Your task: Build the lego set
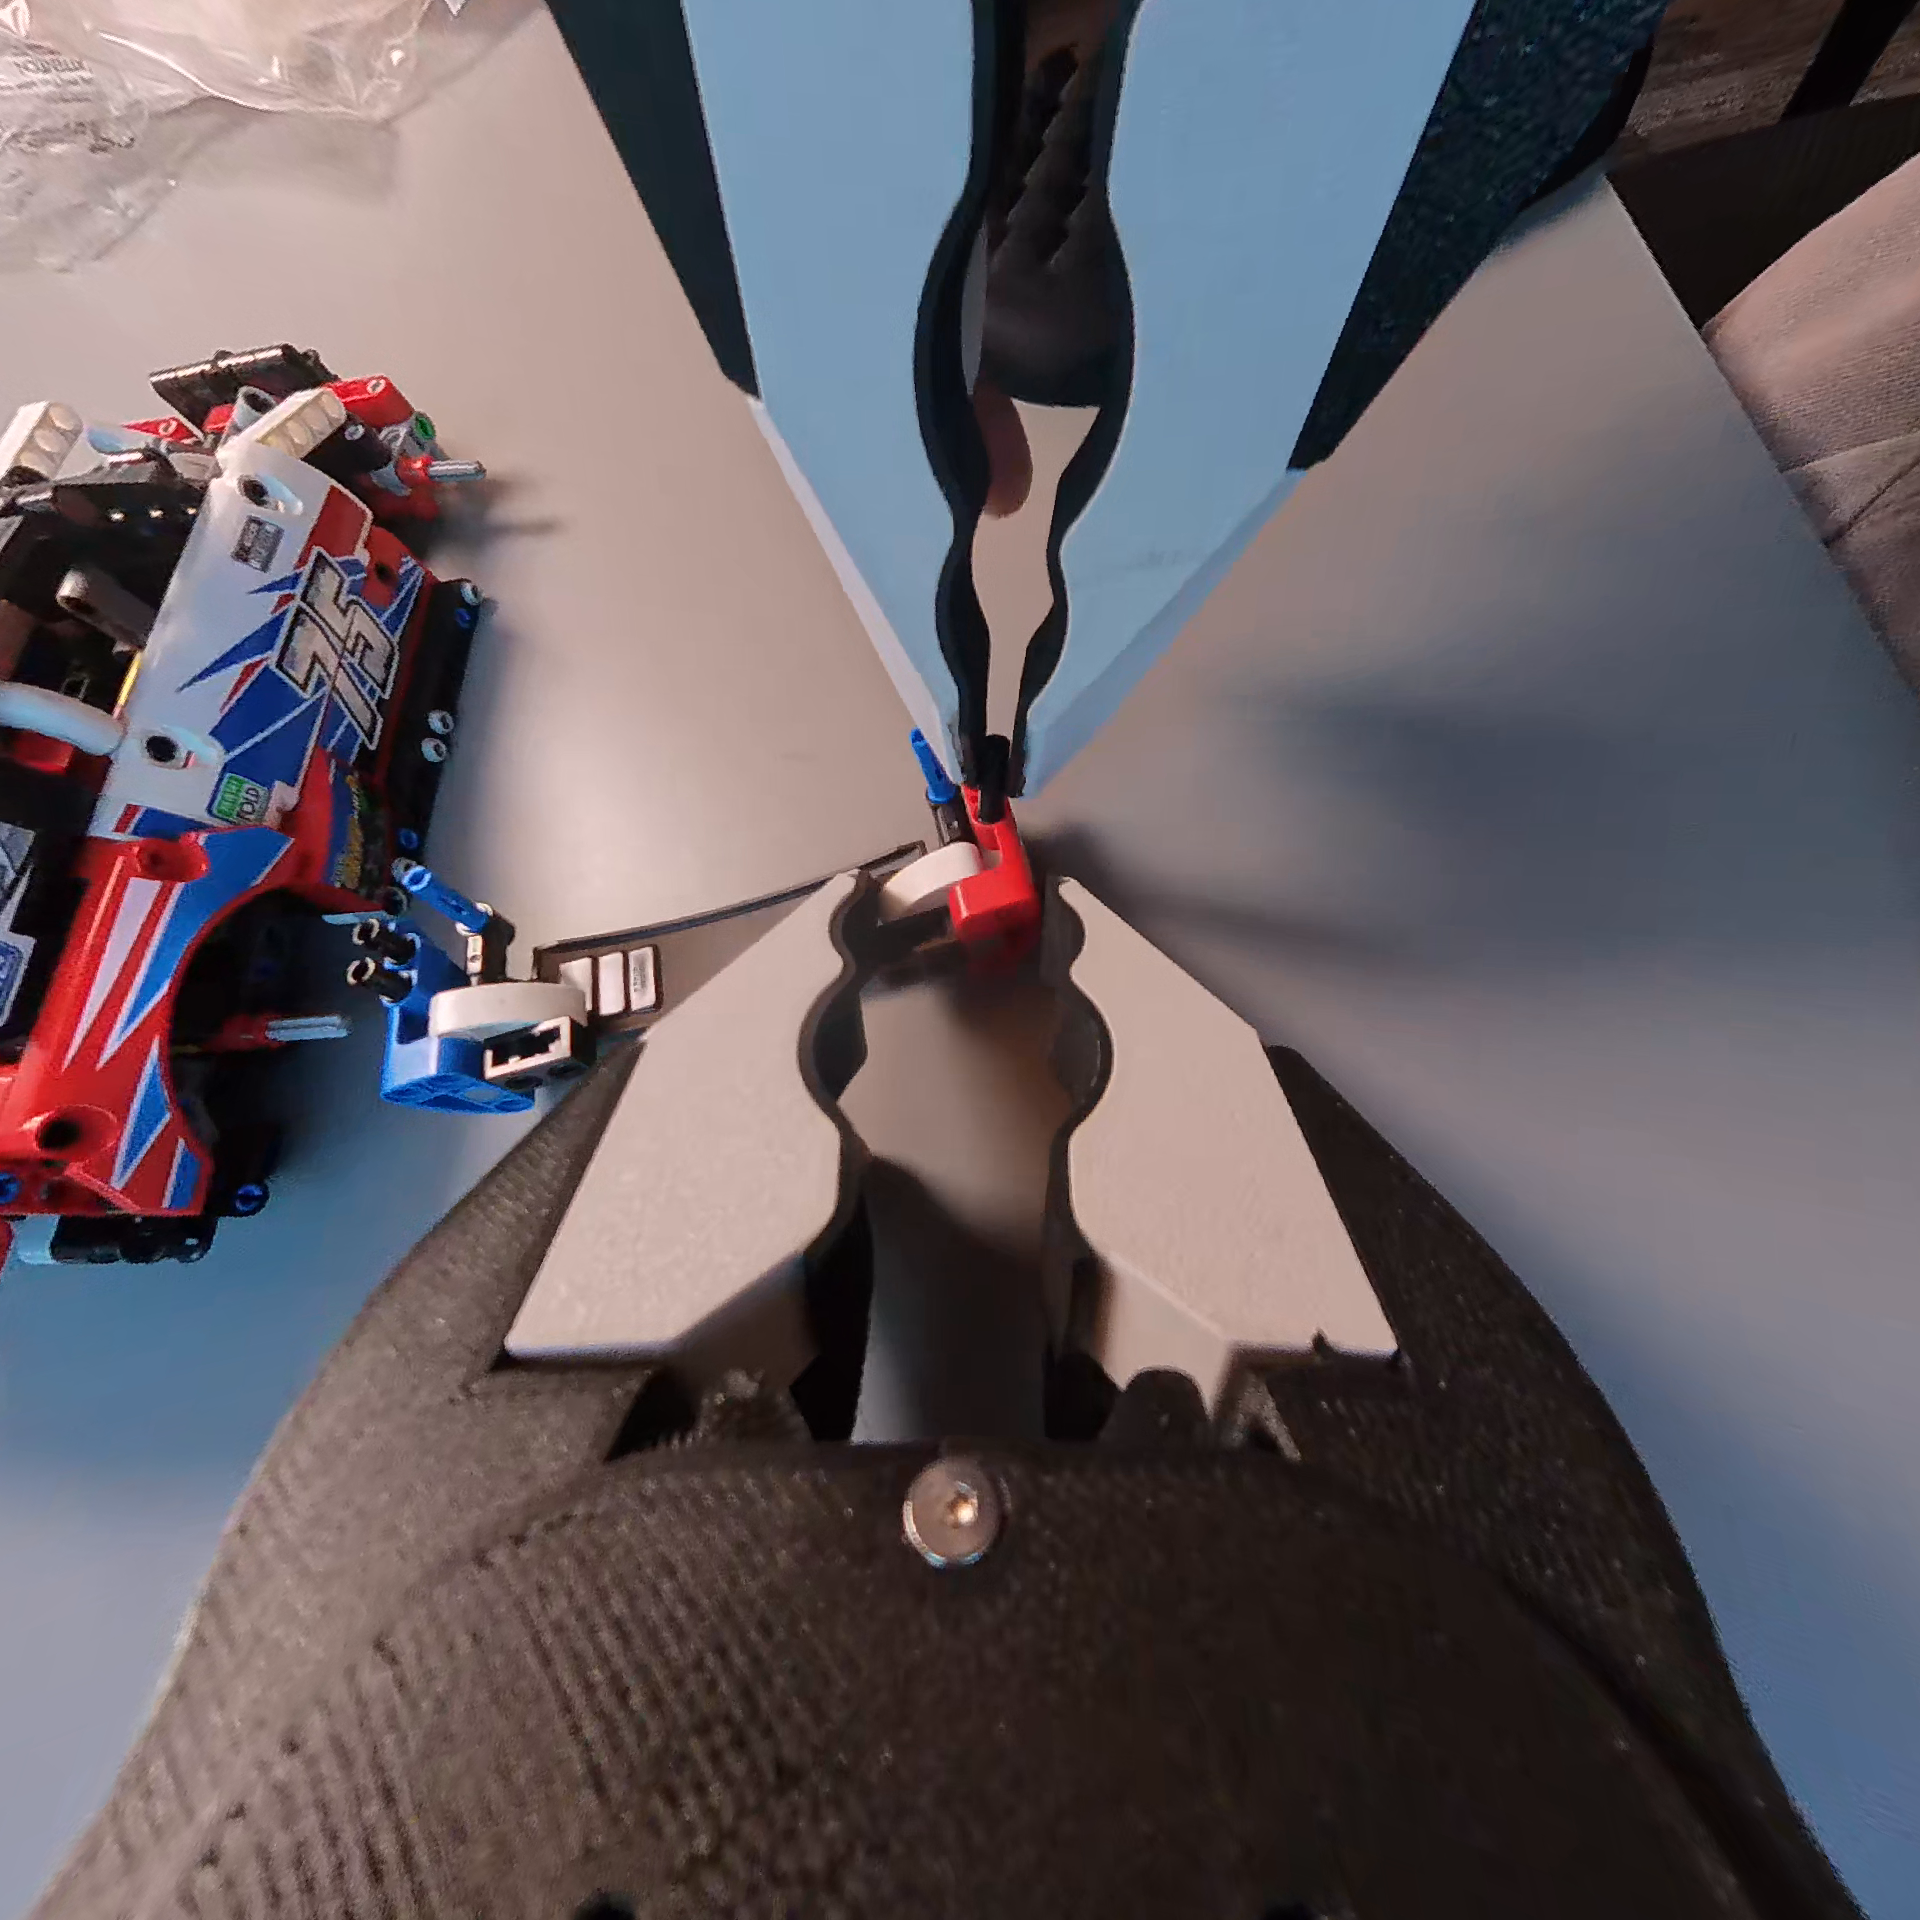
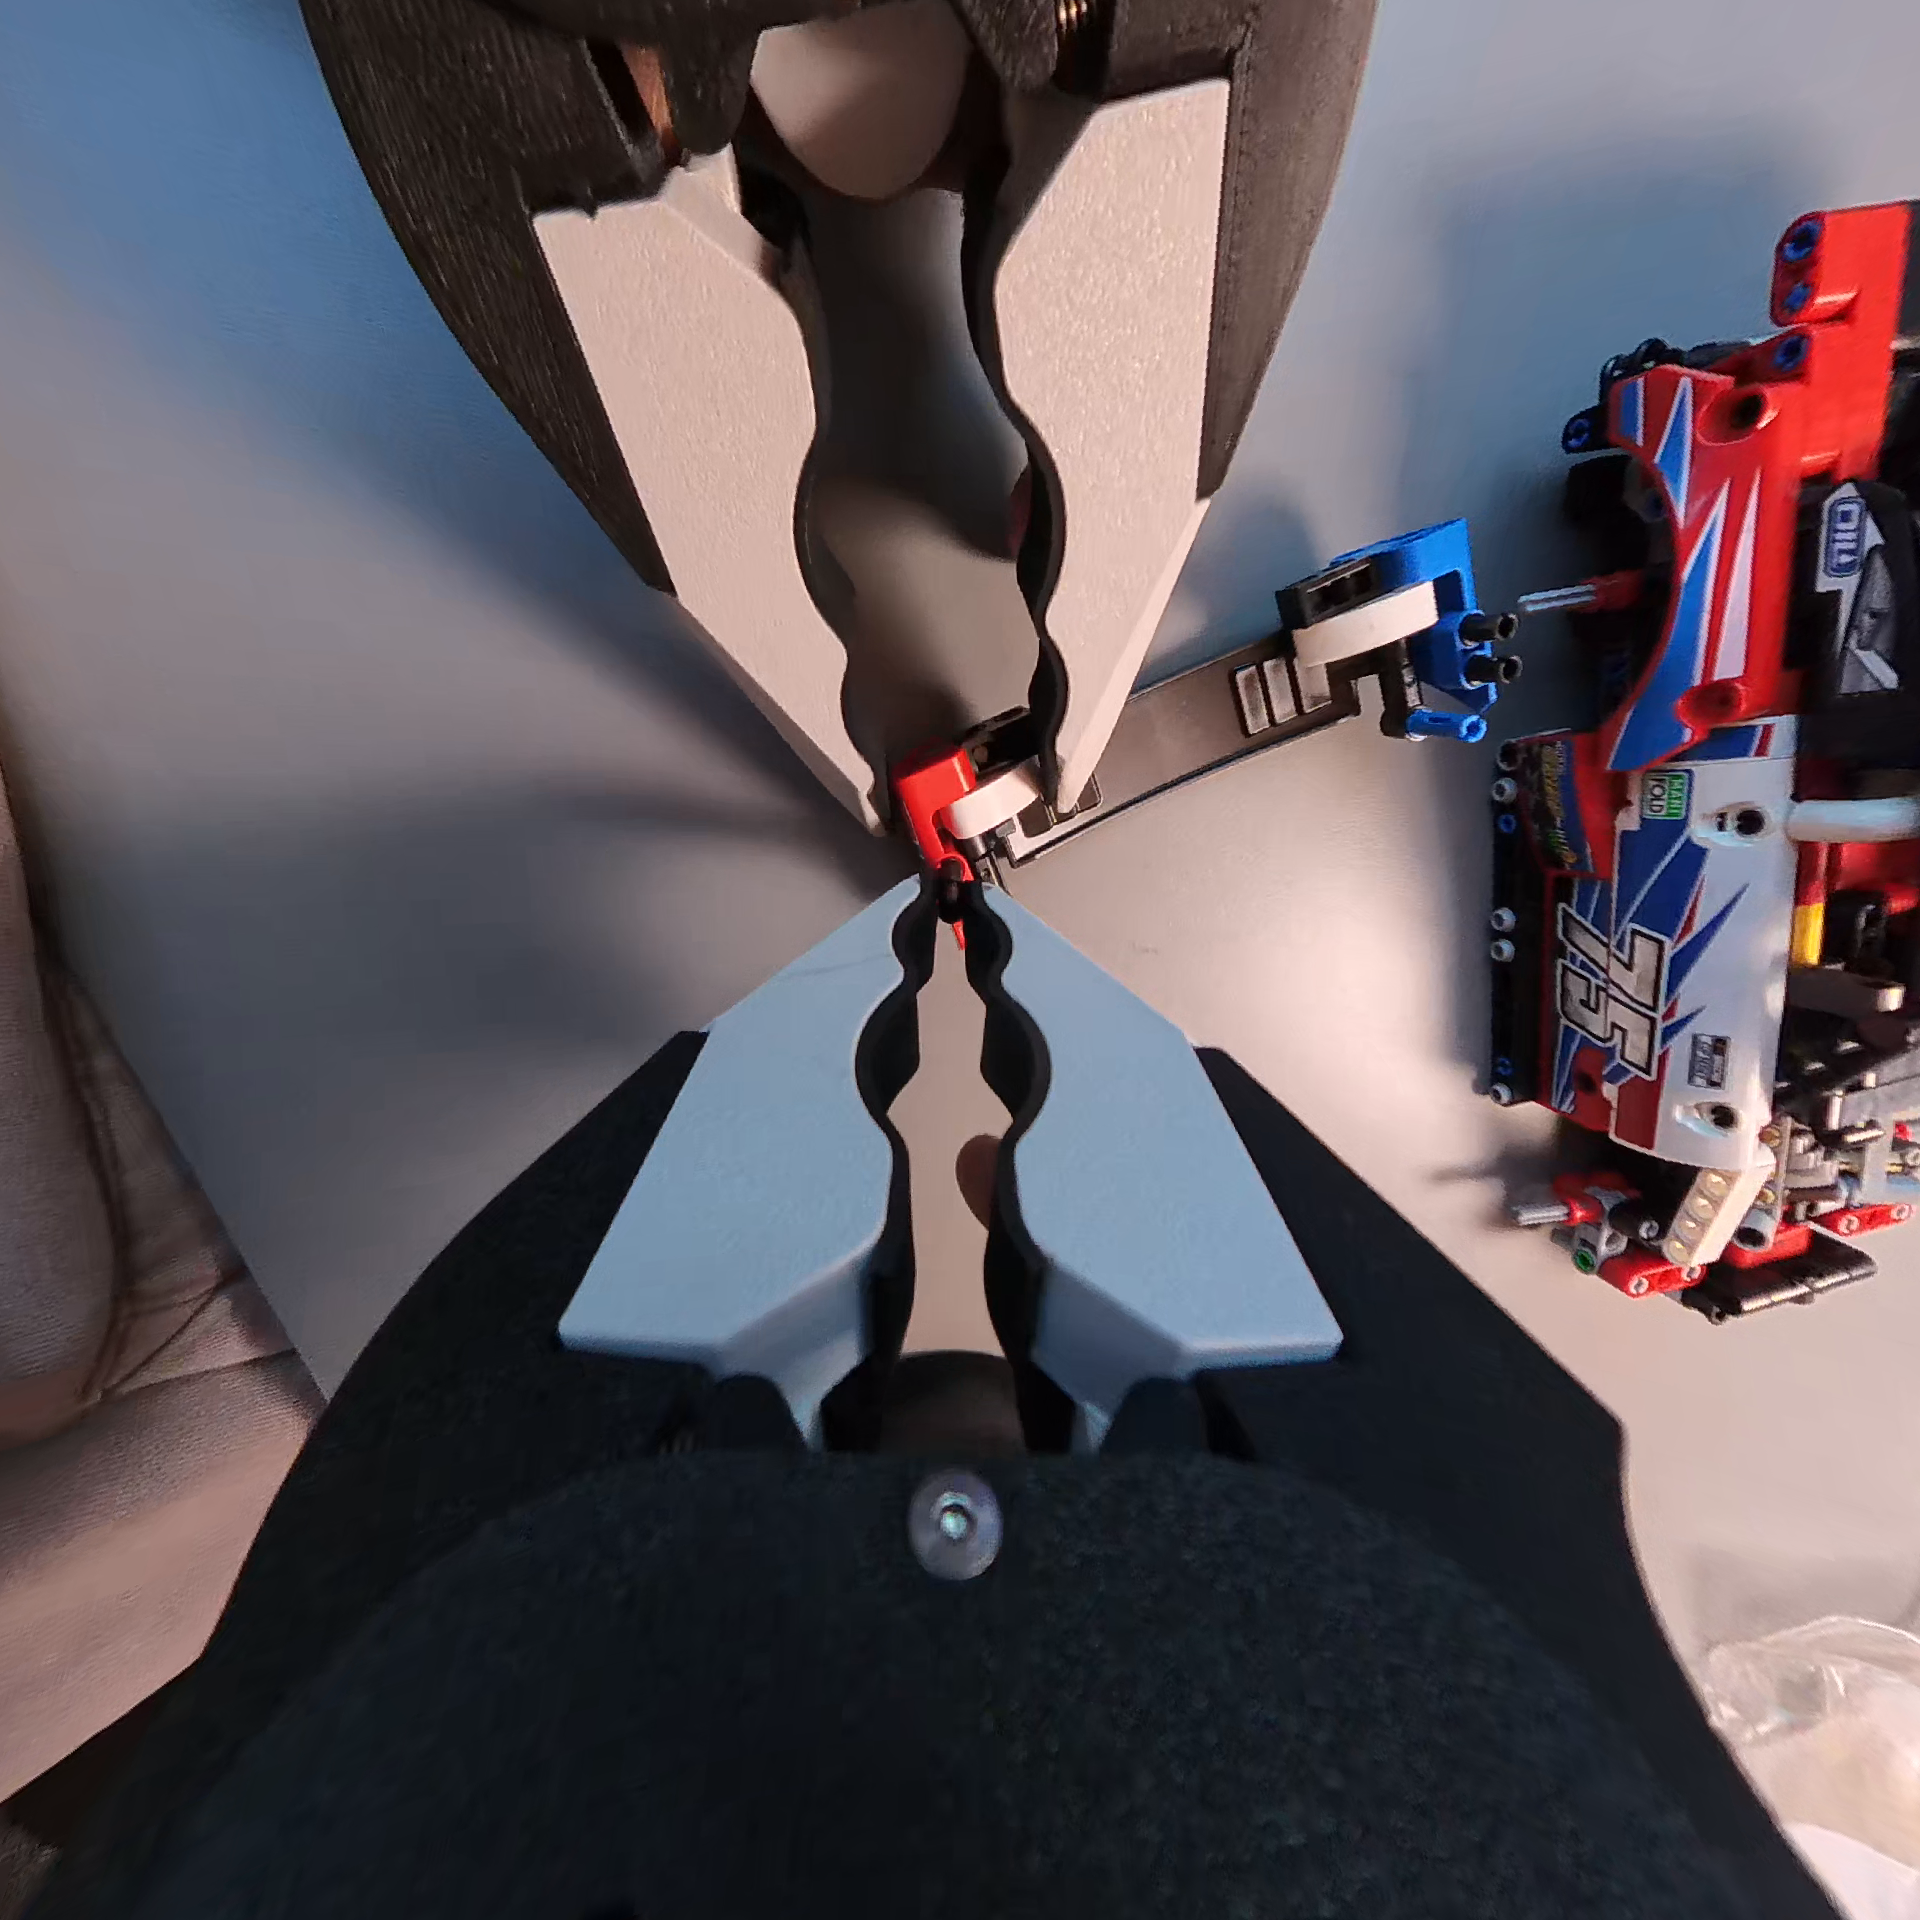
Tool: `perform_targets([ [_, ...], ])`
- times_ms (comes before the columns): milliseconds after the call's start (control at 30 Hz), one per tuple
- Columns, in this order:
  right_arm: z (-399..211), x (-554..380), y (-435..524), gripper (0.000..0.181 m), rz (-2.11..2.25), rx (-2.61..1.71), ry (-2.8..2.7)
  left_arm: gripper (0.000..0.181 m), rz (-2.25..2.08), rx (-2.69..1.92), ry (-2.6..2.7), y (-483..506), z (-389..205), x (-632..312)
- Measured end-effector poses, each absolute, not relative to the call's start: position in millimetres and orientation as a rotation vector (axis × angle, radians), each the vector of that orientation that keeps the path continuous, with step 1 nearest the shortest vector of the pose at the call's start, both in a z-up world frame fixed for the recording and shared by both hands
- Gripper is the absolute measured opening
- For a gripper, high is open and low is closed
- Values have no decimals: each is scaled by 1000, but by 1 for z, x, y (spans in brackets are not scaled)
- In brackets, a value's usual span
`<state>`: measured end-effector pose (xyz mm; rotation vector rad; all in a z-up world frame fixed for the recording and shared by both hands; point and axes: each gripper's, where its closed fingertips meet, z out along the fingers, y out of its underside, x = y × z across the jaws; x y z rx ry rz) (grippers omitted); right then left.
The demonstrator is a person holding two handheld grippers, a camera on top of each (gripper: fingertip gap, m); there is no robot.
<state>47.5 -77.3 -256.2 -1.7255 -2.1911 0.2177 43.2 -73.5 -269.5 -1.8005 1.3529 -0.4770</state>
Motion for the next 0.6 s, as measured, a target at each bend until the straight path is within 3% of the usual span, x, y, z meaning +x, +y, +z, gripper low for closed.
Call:
perform_targets([
  [400,-262,48,-80,1,365,-2086,-2176,30,-409,-1770,1362,-74,-270,44],
  [600,-262,46,-79,1,247,-1996,-2241,29,-424,-1781,1355,-74,-270,43],
])
